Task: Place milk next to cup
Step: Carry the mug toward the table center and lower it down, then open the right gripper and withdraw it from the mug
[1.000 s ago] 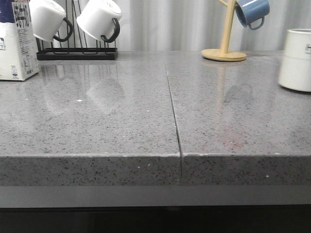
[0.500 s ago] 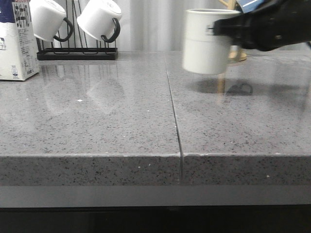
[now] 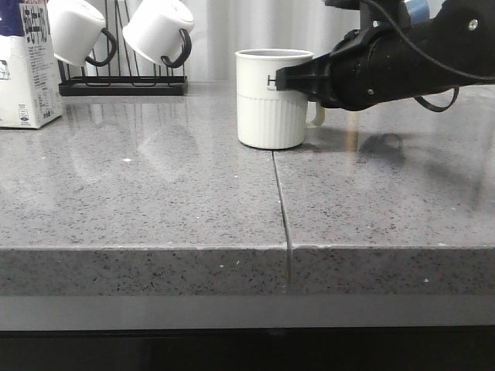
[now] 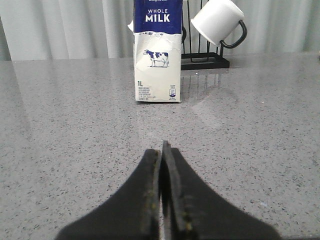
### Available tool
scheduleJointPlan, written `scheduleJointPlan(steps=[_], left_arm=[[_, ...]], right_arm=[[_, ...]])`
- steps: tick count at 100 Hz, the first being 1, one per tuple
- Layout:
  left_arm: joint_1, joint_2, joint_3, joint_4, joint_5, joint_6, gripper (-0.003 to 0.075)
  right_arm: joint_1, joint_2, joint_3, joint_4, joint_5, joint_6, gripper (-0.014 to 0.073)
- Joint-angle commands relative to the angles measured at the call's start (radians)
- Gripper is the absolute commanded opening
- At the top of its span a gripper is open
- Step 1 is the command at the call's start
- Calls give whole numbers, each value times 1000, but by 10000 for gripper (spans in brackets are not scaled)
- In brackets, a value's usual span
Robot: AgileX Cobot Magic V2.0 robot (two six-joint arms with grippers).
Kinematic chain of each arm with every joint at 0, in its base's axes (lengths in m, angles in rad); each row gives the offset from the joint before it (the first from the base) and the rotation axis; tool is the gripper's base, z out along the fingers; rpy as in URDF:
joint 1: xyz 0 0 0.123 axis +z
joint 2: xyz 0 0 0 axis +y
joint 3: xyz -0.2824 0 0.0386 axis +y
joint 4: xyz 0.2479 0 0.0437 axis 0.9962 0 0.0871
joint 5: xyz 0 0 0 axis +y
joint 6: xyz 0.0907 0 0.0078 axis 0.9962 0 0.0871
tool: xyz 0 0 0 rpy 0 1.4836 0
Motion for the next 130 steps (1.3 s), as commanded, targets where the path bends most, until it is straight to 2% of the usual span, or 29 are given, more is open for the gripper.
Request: scheduleJointPlan(steps=[1, 11, 23, 33, 72, 95, 130], left_arm=[[0, -31, 45, -11, -77, -4, -20], [0, -31, 45, -11, -77, -4, -20], [0, -31, 45, -11, -77, -4, -20], [0, -31, 45, -11, -77, -4, -20], [0, -31, 45, -11, -77, -4, -20], [0, -31, 45, -11, -77, -4, -20], [0, -31, 45, -11, -77, -4, -20]], right_arm=[[-2, -43, -32, -9, -82, -4, -63], [-2, -43, -32, -9, -82, -4, -10], [-2, -43, -32, -9, -80, -4, 188], [-2, -43, -32, -9, -80, -4, 267], [-2, -53, -24, -9, -66, -4, 269], [-2, -125, 62, -9, -67, -13, 269], [-2, -428, 299, -9, -45, -92, 258]])
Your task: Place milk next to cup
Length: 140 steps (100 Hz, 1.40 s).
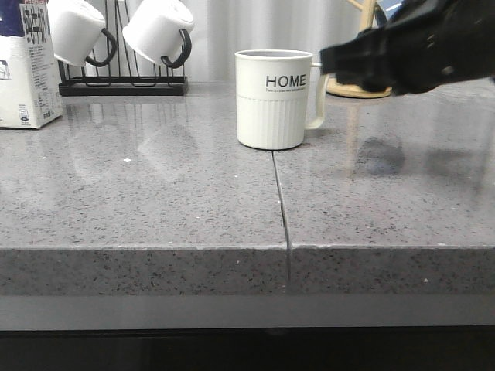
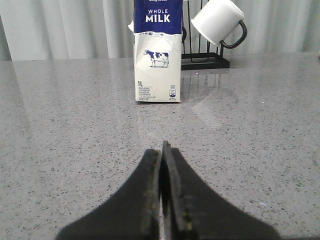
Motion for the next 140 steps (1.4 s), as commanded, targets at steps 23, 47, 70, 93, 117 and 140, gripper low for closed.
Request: scheduleJointPlan(steps=[23, 47, 70, 93, 117, 140], left_arm=[[0, -31, 45, -11, -77, -4, -20], [0, -31, 45, -11, -77, -4, -20], [0, -31, 45, -11, -77, -4, -20], [0, -31, 45, -11, -77, -4, -20], [0, -31, 45, -11, -77, -4, -20], [0, -31, 45, -11, -86, -4, -20]], right_arm=[[-2, -395, 180, -9, 97, -18, 41], [-2, -681, 262, -9, 286, -18, -36], [-2, -951, 266, -7, 550, -18, -36], [-2, -1177, 266, -7, 765, -18, -36], [-2, -1333, 266, -7, 870, -18, -36], [-2, -1354, 266, -7, 868, -18, -36]])
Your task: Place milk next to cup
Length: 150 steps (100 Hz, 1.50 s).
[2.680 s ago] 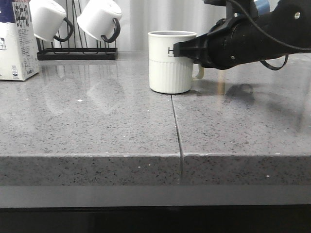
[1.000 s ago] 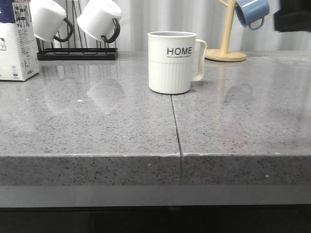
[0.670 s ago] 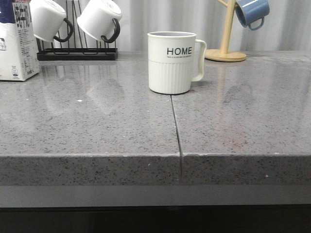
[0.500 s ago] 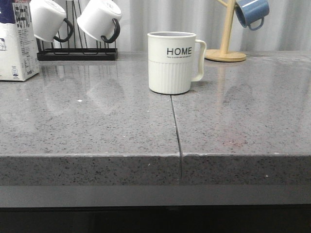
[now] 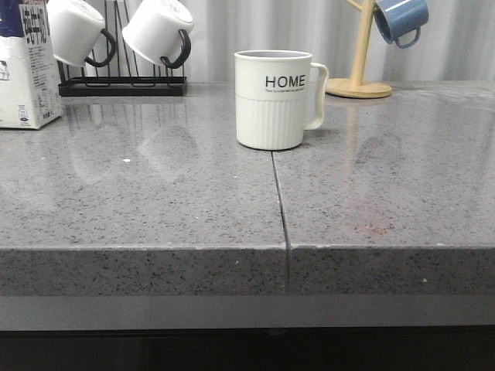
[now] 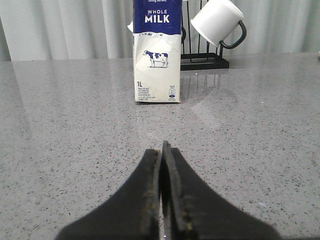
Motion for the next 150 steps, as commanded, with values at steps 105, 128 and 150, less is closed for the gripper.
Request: scheduleJointPlan(steps=[105, 128, 150], left_arm=[[0, -8, -108, 32, -24, -4, -20], [0, 73, -219, 22, 85, -4, -20], [0, 267, -332, 24, 109, -4, -20]], right_arm=[[-2, 11, -28, -7, -72, -9, -36], [-2, 11, -28, -7, -72, -9, -36], [-2, 11, -28, -7, -72, -9, -36]])
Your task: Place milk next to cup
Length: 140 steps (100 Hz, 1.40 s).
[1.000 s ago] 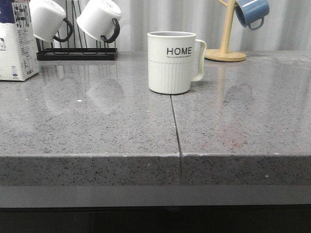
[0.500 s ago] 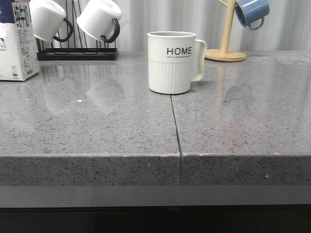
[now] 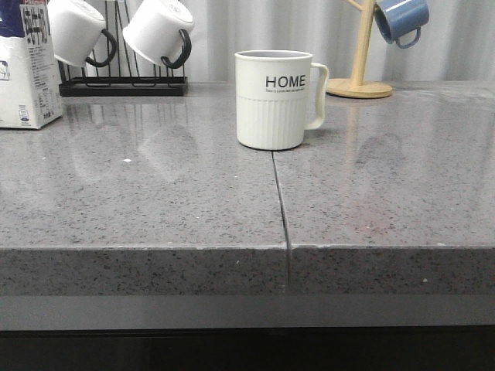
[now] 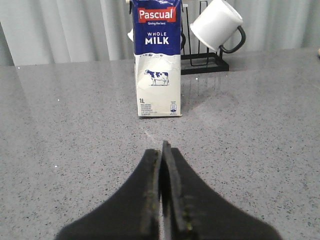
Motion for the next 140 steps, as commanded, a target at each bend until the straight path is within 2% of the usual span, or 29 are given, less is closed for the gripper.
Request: scheduleJointPlan(steps=[1, 21, 28, 33, 40, 52, 59, 64, 101, 140], left_arm=[[0, 97, -71, -8, -62, -4, -20], [0, 266, -113, -2, -100, -4, -14], [0, 316, -126, -2, -131, -4, 36], [0, 349, -134, -2, -169, -4, 102], [0, 391, -141, -2, -230, -4, 238], [0, 457, -141, 2, -357, -4, 517], [0, 498, -141, 10, -413, -4, 628], [0, 527, -142, 10, -444, -4, 673], [0, 813, -256, -26, -723, -15, 681], [-32, 1125, -480, -26, -729, -15, 681]], right_arm=[[-2, 11, -28, -7, -74, -6, -36], [-2, 11, -28, -7, -74, -6, -36], [-2, 11, -28, -7, -74, -6, -36], [-2, 11, -28, -7, -74, -6, -36], [-2, 11, -28, -7, -74, -6, -36], [-2, 11, -28, -7, -74, -6, -36], [-2, 11, -28, -7, -74, -6, -36], [-2, 11, -28, -7, -74, -6, -36], [-2, 11, -28, -7, -74, -6, -36], [-2, 11, -28, -7, -74, -6, -36]])
